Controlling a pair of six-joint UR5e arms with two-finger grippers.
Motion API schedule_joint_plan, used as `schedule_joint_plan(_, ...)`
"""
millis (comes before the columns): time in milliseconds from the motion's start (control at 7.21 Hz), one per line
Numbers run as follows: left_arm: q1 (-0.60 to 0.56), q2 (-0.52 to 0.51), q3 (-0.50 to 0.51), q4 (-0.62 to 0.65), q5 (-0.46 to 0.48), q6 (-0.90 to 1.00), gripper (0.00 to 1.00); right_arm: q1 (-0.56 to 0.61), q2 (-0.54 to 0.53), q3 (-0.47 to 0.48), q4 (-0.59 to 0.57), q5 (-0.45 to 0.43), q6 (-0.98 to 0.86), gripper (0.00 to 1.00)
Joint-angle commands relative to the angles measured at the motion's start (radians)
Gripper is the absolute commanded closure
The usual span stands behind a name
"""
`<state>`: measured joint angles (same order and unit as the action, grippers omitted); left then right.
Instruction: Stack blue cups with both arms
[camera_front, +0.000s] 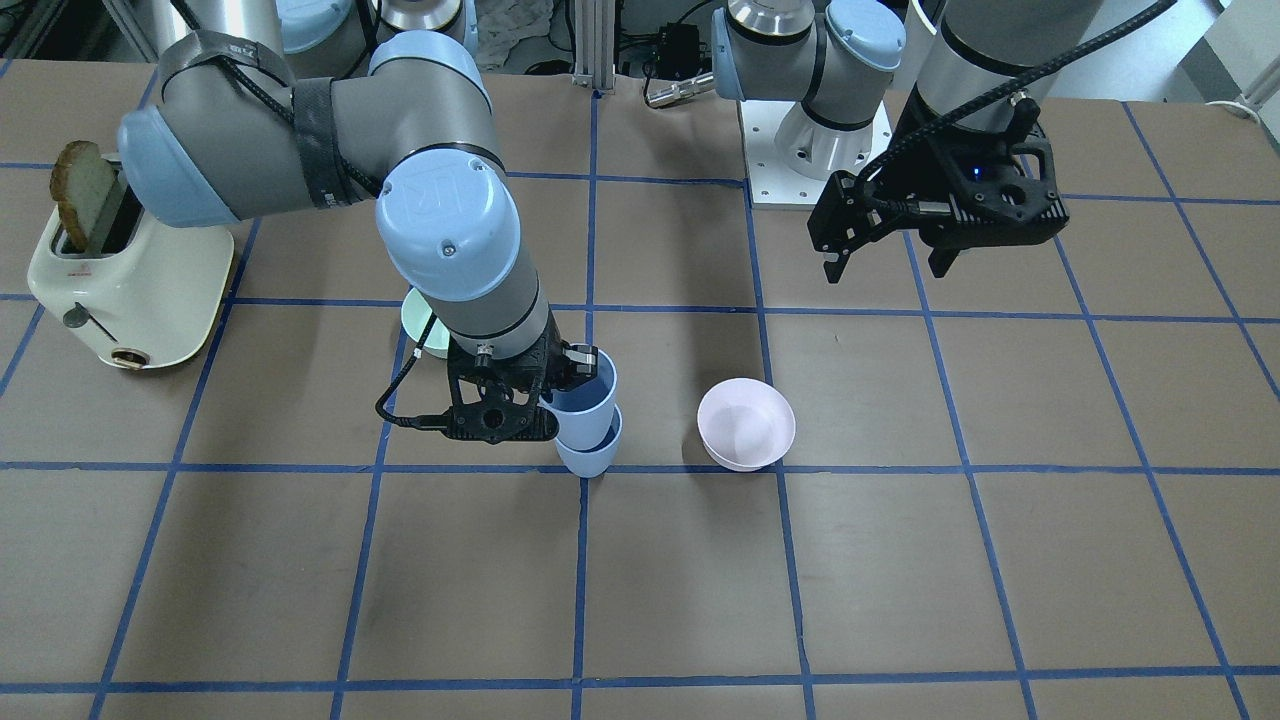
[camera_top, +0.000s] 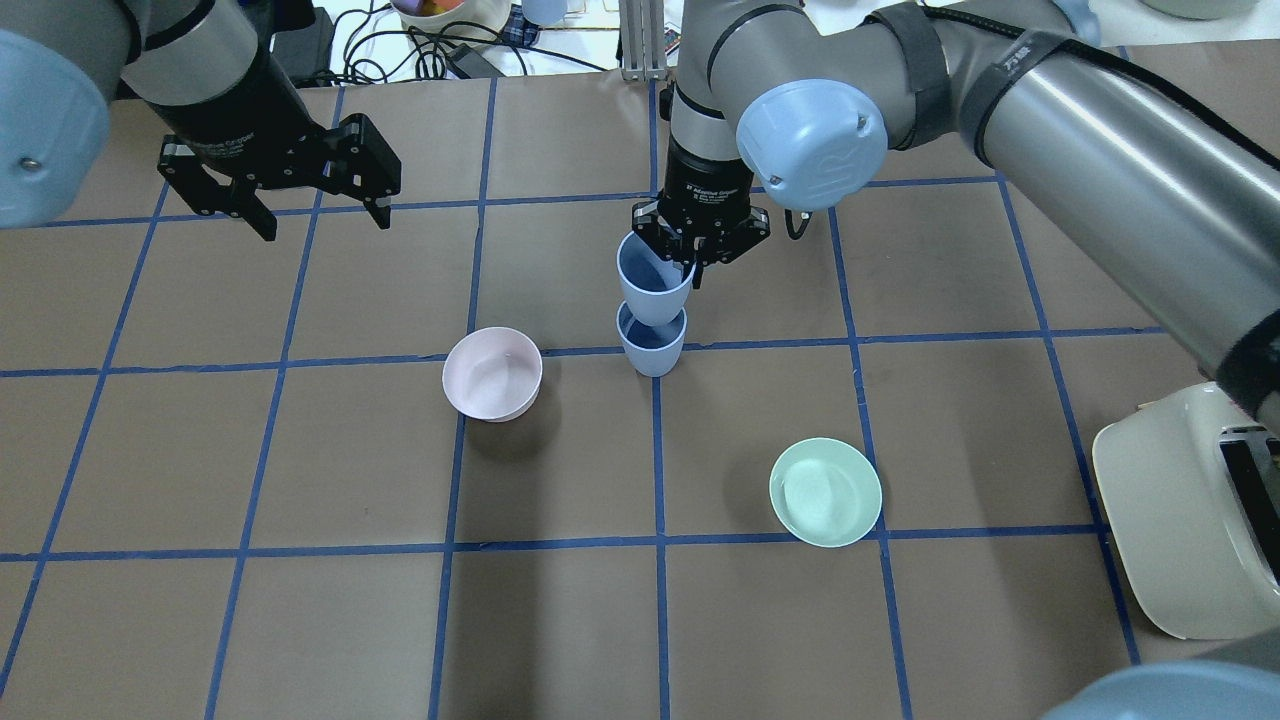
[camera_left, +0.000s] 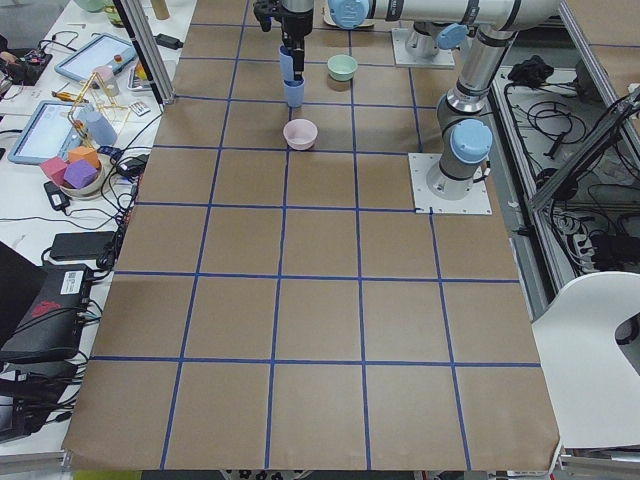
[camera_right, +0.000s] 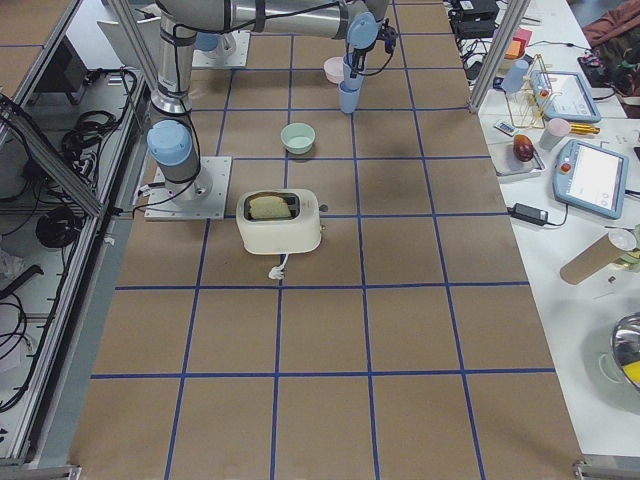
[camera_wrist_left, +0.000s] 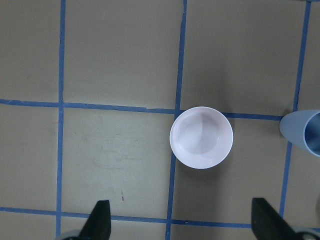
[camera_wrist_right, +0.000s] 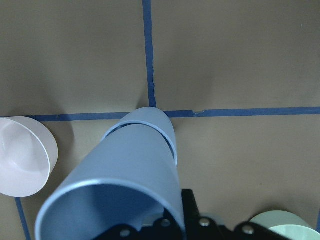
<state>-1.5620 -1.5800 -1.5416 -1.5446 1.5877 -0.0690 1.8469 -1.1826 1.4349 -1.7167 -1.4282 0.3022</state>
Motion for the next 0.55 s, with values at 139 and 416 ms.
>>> schedule_joint_plan(139, -0.001, 0.000, 0.000, 0.000, 0.000, 0.000, 0.00, 0.009, 0.012, 0.002, -0.001, 0.002, 0.000, 1.00)
schedule_joint_plan(416, -0.003, 0.003, -0.006, 0.000, 0.001, 0.000, 0.00, 0.009, 0.017, 0.002, -0.001, -0.001, 0.000, 0.92)
